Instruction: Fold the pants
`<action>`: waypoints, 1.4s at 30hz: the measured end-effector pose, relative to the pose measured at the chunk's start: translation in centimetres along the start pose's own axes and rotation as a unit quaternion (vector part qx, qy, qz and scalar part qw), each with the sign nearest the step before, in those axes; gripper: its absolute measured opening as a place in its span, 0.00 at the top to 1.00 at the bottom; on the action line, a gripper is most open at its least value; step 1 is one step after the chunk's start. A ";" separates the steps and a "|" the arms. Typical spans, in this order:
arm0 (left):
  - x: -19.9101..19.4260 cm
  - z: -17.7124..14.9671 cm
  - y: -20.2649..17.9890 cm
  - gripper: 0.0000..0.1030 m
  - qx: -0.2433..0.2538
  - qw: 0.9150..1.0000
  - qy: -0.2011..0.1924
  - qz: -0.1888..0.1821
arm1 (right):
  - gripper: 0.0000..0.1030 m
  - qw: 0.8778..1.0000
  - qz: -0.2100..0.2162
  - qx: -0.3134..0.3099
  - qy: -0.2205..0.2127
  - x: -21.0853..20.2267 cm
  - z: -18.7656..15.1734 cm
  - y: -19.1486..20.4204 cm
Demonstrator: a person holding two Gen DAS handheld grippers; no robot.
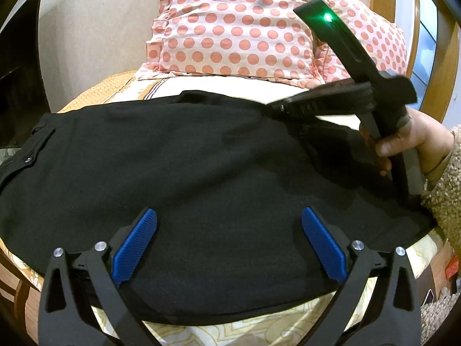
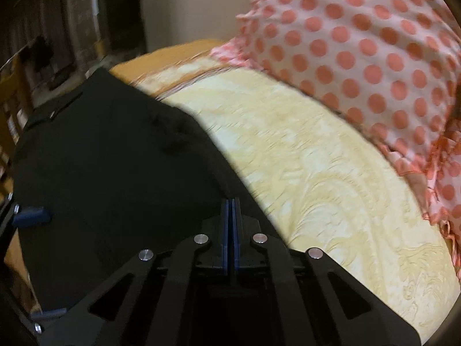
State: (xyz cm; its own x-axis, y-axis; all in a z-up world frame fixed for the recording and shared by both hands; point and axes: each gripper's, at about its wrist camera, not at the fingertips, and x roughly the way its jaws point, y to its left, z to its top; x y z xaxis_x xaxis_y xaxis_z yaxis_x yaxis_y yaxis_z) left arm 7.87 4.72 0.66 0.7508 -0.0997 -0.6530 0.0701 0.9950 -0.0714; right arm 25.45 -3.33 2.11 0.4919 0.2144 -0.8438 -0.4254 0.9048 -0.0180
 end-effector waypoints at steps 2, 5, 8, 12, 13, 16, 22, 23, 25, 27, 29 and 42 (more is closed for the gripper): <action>0.0 0.0 -0.1 0.02 0.004 1.000 0.000 0.002 | 0.99 1.000 -0.005 0.001 0.005 0.6 0.2 -0.3; 0.1 0.0 -0.2 0.02 0.011 1.000 0.000 0.006 | 0.97 1.000 -0.013 -0.004 0.013 1.2 -0.1 -0.3; 0.1 0.0 -0.4 0.02 0.015 1.000 0.000 0.010 | 0.71 0.998 -0.057 0.024 0.011 0.0 -0.3 -1.9; -0.1 -0.2 -0.2 0.02 0.016 1.000 -0.004 0.005 | 0.38 0.987 -0.125 0.091 -0.041 -5.3 -3.3 -5.7; -0.1 -0.2 -0.1 0.02 0.017 1.000 -0.006 0.004 | 0.38 0.982 -0.141 0.112 -0.049 -6.9 -4.6 -6.6; -0.1 -0.4 -0.2 0.02 0.024 1.000 -0.010 0.005 | 0.38 0.958 -0.196 0.196 -0.071 -12.6 -10.7 -10.3; -0.2 -0.6 -0.4 0.02 0.035 0.999 -0.016 0.007 | 0.38 0.841 -0.368 0.390 -0.071 -24.3 -27.2 -17.5; -0.1 -0.6 -0.4 0.02 0.035 0.999 -0.017 0.008 | 0.38 0.810 -0.394 0.429 -0.065 -26.3 -30.3 -18.5; -0.1 -0.6 -0.4 0.02 0.036 0.999 -0.017 0.008 | 0.38 0.759 -0.425 0.489 -0.069 -29.4 -35.4 -19.7; -0.1 -0.6 -0.5 0.02 0.039 0.999 -0.016 0.010 | 0.38 0.719 -0.434 0.536 -0.084 -31.8 -39.7 -20.4; 0.0 -0.6 -0.4 0.02 0.042 0.999 -0.015 0.012 | 0.38 0.706 -0.424 0.558 -0.102 -33.0 -42.3 -20.7; 0.2 -0.4 -0.6 0.02 0.043 0.999 -0.008 0.014 | 0.55 0.729 -0.389 0.547 -0.133 -31.2 -43.6 -16.7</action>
State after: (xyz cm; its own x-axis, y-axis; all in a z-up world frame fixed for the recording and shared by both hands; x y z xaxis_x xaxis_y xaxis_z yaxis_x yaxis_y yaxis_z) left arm 7.75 4.11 0.26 0.7639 -0.0721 -0.6413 0.1048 0.9944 0.0131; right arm -15.99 -41.17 5.37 0.4525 -0.5882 -0.6703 0.8500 0.5119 0.1246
